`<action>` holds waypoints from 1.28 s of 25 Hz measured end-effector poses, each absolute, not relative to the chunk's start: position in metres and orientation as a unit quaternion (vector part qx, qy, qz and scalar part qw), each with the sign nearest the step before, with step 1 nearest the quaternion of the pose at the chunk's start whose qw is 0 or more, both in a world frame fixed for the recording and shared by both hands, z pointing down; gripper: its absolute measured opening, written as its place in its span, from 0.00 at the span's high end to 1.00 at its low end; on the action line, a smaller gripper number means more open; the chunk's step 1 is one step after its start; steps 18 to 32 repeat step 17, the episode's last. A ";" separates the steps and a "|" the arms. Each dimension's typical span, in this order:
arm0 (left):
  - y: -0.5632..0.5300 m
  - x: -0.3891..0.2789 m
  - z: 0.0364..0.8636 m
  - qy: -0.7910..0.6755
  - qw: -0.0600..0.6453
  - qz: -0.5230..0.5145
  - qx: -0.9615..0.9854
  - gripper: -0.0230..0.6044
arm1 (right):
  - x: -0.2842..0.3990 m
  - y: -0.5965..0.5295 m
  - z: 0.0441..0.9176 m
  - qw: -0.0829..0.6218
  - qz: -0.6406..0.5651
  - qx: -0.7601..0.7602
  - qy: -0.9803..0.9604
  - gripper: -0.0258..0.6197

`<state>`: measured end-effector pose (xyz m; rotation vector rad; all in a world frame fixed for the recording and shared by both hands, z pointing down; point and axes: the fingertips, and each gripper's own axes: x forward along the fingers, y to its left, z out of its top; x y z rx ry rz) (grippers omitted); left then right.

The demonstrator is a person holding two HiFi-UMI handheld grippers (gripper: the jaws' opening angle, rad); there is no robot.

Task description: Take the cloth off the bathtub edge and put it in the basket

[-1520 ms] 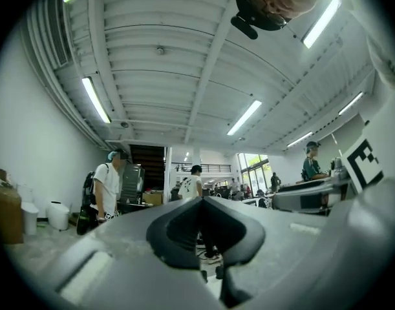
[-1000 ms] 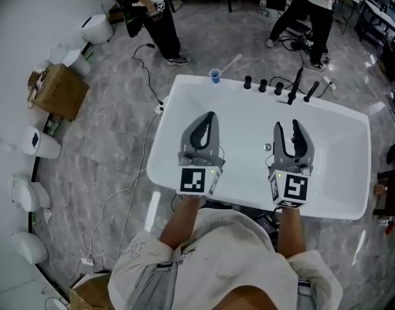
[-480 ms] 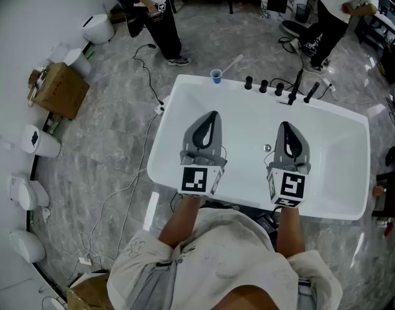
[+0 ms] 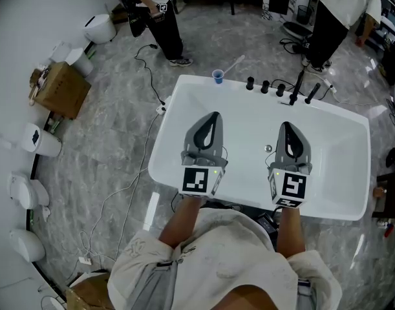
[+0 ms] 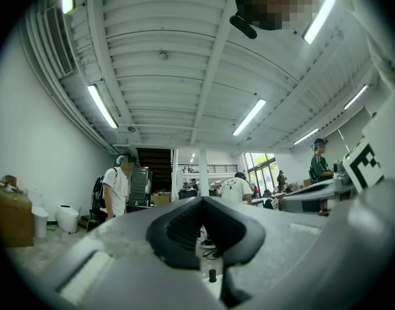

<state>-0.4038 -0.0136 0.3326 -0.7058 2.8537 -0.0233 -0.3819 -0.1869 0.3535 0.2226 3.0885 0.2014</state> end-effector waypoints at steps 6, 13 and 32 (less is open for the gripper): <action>-0.014 -0.402 0.331 0.966 0.099 0.004 -0.237 0.96 | -0.382 -0.186 0.355 0.017 0.065 0.071 0.995 0.96; -0.013 -0.400 0.333 0.967 0.095 0.015 -0.238 0.96 | -0.378 -0.187 0.361 0.012 0.062 0.065 0.996 0.96; -0.011 -0.402 0.331 0.967 0.094 0.018 -0.237 0.96 | -0.380 -0.185 0.360 0.014 0.060 0.063 0.996 0.96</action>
